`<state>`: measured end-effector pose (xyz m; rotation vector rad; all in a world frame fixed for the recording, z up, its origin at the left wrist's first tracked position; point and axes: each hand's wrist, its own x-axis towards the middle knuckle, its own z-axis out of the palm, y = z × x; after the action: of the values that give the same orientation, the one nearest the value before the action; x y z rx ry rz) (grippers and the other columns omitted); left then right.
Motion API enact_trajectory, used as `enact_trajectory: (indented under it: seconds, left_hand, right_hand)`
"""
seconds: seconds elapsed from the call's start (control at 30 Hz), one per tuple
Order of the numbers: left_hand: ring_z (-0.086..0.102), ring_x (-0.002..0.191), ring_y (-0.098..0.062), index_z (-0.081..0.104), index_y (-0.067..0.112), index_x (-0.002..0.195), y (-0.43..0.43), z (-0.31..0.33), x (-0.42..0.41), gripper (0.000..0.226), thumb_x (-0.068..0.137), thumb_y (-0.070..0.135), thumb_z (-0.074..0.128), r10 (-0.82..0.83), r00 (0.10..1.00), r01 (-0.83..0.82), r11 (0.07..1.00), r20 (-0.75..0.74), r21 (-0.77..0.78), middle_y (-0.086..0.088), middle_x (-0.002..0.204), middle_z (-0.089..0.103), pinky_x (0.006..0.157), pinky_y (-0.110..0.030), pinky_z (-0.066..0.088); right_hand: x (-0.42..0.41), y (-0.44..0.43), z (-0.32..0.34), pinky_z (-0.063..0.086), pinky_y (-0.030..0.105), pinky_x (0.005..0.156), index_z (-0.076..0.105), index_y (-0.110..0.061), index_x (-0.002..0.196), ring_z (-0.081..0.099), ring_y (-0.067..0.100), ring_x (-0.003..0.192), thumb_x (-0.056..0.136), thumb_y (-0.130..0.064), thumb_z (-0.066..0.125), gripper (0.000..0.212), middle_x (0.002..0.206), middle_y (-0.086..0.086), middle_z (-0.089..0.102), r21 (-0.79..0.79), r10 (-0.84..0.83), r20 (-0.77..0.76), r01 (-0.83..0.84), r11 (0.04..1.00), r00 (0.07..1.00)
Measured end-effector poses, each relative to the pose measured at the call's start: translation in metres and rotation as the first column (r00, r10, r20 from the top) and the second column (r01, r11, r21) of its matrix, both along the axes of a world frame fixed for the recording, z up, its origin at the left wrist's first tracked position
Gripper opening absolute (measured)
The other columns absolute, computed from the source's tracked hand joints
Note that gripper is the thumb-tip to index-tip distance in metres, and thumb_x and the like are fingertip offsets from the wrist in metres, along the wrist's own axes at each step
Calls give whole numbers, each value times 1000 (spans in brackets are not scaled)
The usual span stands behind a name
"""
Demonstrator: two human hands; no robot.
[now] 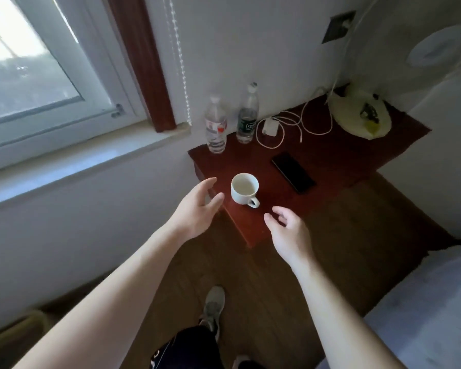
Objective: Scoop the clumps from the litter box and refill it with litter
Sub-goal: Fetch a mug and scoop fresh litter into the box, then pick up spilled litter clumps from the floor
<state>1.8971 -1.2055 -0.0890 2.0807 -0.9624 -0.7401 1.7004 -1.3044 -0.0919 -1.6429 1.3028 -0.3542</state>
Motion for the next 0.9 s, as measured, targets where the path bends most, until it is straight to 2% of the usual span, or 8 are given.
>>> enact_trajectory:
  seconds: [0.13,0.2,0.3,0.47,0.6,0.7,0.83,0.9]
  left_hand:
    - [45,134,-13,43,26,144,72,13,-21,48,101,46,41,124,992,-124,992,26,-1,4,146,49,113,-38,36]
    - [43,136,-12,44,24,144,109,21,-28,48,101,45,39,188,979,-189,982,73,5,4,147,48,115,-36,32]
    - [35,141,-11,42,23,146,169,28,-33,50,102,45,35,263,954,-273,961,145,51,4,152,42,118,-35,26]
    - [21,148,-15,38,22,149,276,37,-35,53,102,46,32,400,878,-438,892,263,106,-1,158,32,121,-40,18]
    - [21,148,-18,37,24,149,373,36,-38,53,102,47,32,502,806,-562,815,312,142,-1,159,31,121,-46,18]
    - [23,148,-19,38,23,148,454,28,-40,53,101,47,35,560,760,-633,752,331,183,-3,158,32,120,-46,20]
    - [33,143,-18,41,23,145,574,20,-45,53,99,48,39,597,742,-664,716,303,214,0,153,41,118,-45,27]
    - [31,144,-19,41,24,146,632,17,-47,52,99,47,38,609,723,-687,684,327,246,0,154,39,119,-46,24]
  right_hand:
    - [-8,39,20,44,30,98,55,-25,137,50,17,131,98,-46,53,44,144,-3,54,-90,205,-70,-211,973,976]
    - [-4,61,29,44,34,104,55,-23,138,50,18,133,98,-45,52,46,145,-3,53,-161,305,-114,-320,933,946]
    - [12,99,39,36,38,115,54,-18,140,41,18,140,99,-43,50,48,150,0,49,-244,467,-206,-507,826,860]
    - [48,178,54,25,38,119,46,-19,146,28,18,148,101,-44,45,52,157,2,38,-271,650,-313,-721,637,692]
    - [76,257,58,21,39,121,40,-20,150,22,18,150,102,-45,41,55,160,1,33,-286,744,-370,-830,478,556]
    - [98,321,55,19,37,121,37,-19,152,18,18,151,102,-44,42,57,161,1,30,-271,796,-406,-891,365,449]
    - [126,420,46,17,36,122,35,-16,153,17,20,152,101,-44,44,59,162,4,29,-248,827,-464,-943,224,318]
    - [141,473,42,17,39,123,36,-16,152,19,21,151,101,-44,44,59,161,5,31,-253,825,-502,-956,149,261]
